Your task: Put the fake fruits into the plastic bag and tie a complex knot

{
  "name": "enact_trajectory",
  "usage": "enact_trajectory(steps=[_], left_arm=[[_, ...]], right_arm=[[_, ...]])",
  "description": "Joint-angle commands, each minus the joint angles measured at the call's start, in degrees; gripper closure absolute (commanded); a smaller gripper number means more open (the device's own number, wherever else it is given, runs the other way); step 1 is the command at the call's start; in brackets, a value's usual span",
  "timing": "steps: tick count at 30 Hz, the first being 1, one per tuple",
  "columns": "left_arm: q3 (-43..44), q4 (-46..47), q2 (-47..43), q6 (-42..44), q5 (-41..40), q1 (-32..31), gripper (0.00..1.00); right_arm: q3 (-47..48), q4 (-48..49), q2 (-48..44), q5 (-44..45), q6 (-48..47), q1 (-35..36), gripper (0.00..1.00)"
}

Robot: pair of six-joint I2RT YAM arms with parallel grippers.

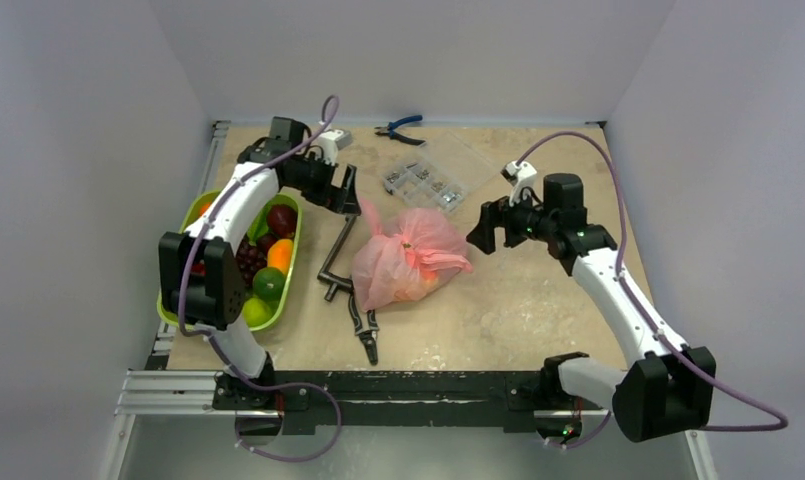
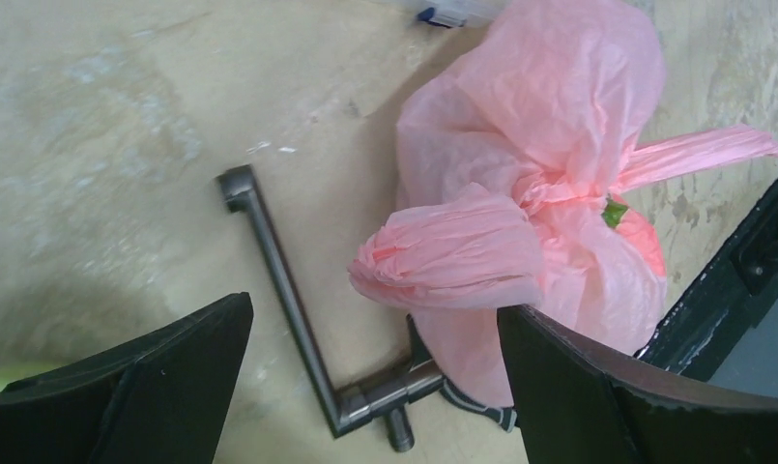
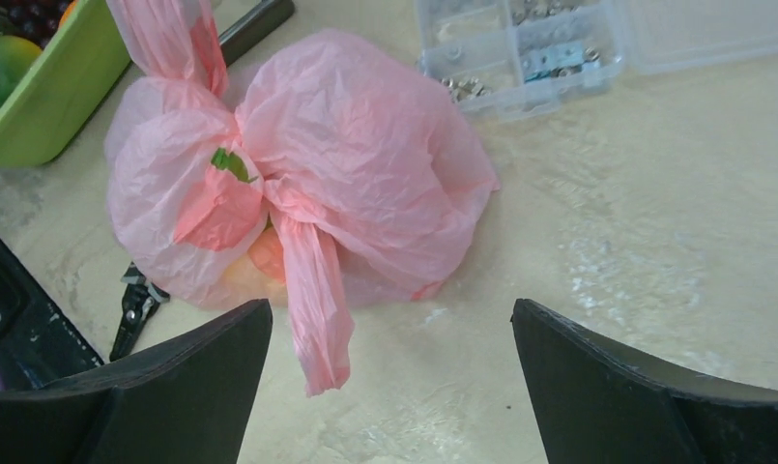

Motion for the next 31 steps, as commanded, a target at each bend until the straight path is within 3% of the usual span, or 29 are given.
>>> enact_trajectory(steps=[1, 7, 12, 17, 21, 26, 31], left_arm=[[5.1, -6.7, -6.8, 5.8, -2.3, 4.7, 0.0], [11.2, -11.6, -11.1, 4.6, -4.1, 10.0, 0.0], [20.2, -19.6, -10.5, -1.0, 2.0, 18.7, 0.0], [14.5, -16.0, -14.9, -3.8, 3.3, 28.2, 0.0], [7.5, -15.5, -17.6, -1.5, 0.5, 31.8, 0.0], [-1.5, -12.8, -21.9, 0.0, -2.2, 32.1, 0.0], [-2.5, -12.6, -22.1, -0.9, -3.2, 32.1, 0.0]], right_arm=[[7.6, -4.2, -2.2, 1.3, -5.0, -2.1, 0.02], [17.3, -6.0, 1.8, -0.6, -5.9, -8.9, 0.01], [25.6, -6.3, 7.8, -4.2, -4.6, -19.6, 0.01], [25.8, -5.7, 12.6, -3.5, -4.8, -26.5, 0.01], [19.2, -3.5, 14.4, -2.2, -6.0, -28.5, 0.01], [11.2, 0.2, 13.2, -1.6, -5.2, -28.6, 0.01], [10.2, -0.3, 11.8, -2.4, -5.2, -28.6, 0.01]])
